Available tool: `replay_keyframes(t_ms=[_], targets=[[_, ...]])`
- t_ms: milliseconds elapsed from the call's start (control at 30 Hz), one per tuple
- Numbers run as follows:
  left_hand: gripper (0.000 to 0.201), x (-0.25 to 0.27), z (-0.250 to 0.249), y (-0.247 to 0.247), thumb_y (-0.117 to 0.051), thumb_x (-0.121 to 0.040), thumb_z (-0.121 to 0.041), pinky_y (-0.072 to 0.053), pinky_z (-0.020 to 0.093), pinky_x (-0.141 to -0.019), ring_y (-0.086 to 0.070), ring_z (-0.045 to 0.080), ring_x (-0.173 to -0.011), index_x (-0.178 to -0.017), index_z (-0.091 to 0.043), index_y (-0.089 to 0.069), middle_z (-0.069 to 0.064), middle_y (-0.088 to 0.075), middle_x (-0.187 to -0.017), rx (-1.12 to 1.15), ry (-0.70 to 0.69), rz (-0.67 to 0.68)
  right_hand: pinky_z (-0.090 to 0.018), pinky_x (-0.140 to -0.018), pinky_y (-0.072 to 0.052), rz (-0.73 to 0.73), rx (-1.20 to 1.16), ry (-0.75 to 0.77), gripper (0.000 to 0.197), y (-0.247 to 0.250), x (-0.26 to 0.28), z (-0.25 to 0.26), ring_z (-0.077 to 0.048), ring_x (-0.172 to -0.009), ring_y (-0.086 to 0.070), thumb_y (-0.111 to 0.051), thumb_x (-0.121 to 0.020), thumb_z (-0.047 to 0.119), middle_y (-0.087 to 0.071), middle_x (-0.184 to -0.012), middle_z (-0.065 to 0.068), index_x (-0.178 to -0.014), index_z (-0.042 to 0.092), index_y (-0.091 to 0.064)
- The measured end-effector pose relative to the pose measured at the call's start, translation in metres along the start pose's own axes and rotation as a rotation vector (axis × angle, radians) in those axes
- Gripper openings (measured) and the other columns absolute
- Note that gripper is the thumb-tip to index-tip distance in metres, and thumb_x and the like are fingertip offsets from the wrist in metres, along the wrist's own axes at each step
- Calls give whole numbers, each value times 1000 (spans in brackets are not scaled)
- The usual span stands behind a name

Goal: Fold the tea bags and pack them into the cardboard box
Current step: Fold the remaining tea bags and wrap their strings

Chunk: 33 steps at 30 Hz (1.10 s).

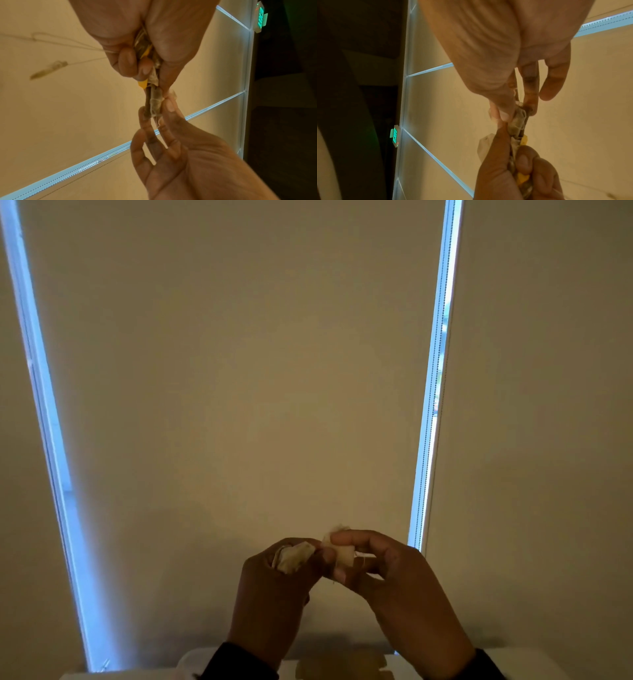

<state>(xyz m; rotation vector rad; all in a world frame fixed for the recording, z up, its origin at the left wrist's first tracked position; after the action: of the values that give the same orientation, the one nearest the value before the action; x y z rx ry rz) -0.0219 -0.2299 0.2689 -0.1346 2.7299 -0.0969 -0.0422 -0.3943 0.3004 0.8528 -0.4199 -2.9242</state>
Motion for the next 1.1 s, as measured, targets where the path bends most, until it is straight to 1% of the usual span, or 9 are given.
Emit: replay_keyframes(t_ms=[67, 133, 333, 467, 633, 800, 900, 1000, 1100], targets=[[21, 8, 4, -3, -78, -85, -16, -36, 19, -44, -45, 8, -44, -72, -32, -79, -3, -59, -49, -64, -86, 4, -15, -87, -54, -9, 7, -29, 34, 1, 5, -9, 0, -101, -69, -83, -80, 11, -73, -107, 27, -103, 36, -77], [22, 17, 13, -10, -75, -87, -14, -37, 17, -46, -48, 4, -45, -75, -32, -79, -6, -62, -52, -79, -83, 33, -10, -82, -52, -18, 7, -30, 36, 4, 14, -21, 3, -102, -68, -82, -81, 8, -73, -106, 26, -103, 36, -77], [3, 50, 85, -31, -81, -85, -17, -40, 24, -50, -50, 10, -51, -83, -15, -79, -4, -66, -61, -48, 57, 107, -26, -83, -59, -2, -58, -169, 38, 15, 61, -84, -7, -96, -74, -80, -77, -4, -76, -108, 12, -103, 23, -78], [10, 75, 135, -50, -83, -82, -8, -42, 16, -54, -54, 2, -53, -82, -4, -74, -9, -66, -61, -62, 124, 148, -21, -82, -57, 2, -17, -276, 41, 22, 98, -134, -6, -95, -74, -76, -76, -11, -77, -106, 10, -103, 20, -78], [16, 105, 197, -65, -86, -80, -19, -46, 17, -61, -63, 1, -64, -92, -13, -77, -11, -74, -74, -100, 265, 132, -16, -88, -54, 25, 98, -359, 33, 26, 139, -194, 4, -103, -67, -77, -83, 5, -73, -112, 18, -106, 28, -77], [7, 130, 240, -77, -83, -83, -15, -44, 14, -57, -59, -4, -56, -87, -14, -77, -17, -68, -64, -195, 394, 175, -7, -84, -50, 24, 140, -436, 30, 32, 170, -241, 7, -104, -64, -77, -84, 5, -69, -111, 23, -103, 29, -76], [9, 141, 259, -64, -84, -82, -15, -49, 19, -65, -67, 0, -69, -91, -14, -81, -9, -78, -83, -197, 488, 83, -4, -79, -49, 37, 211, -523, 41, 42, 191, -273, 1, -98, -67, -73, -84, -5, -67, -108, 24, -104, 32, -73], [6, 151, 271, -43, -84, -82, -14, -44, 26, -57, -53, 9, -56, -85, -18, -81, -4, -70, -72, -175, 582, -19, -6, -74, -51, 55, 218, -635, 48, 49, 211, -306, -2, -92, -70, -71, -83, -11, -67, -108, 24, -102, 33, -72], [11, 159, 280, -24, -81, -83, -14, -33, 26, -48, -37, 17, -53, -90, -6, -79, 7, -56, -65, -48, 671, -82, -9, -73, -52, 91, 186, -701, 47, 40, 227, -334, -3, -93, -70, -67, -83, -15, -71, -111, 13, -102, 28, -73]])
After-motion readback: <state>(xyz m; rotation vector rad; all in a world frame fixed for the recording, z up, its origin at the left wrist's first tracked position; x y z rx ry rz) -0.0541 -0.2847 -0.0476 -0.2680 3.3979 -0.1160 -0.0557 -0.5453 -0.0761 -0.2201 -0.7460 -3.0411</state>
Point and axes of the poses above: each hand's wrist, its own x-axis away from the middle knuckle, its own y-axis out of the back of the hand, z = x × y, the point moved 4 cm from there along -x, towards the middle knuckle
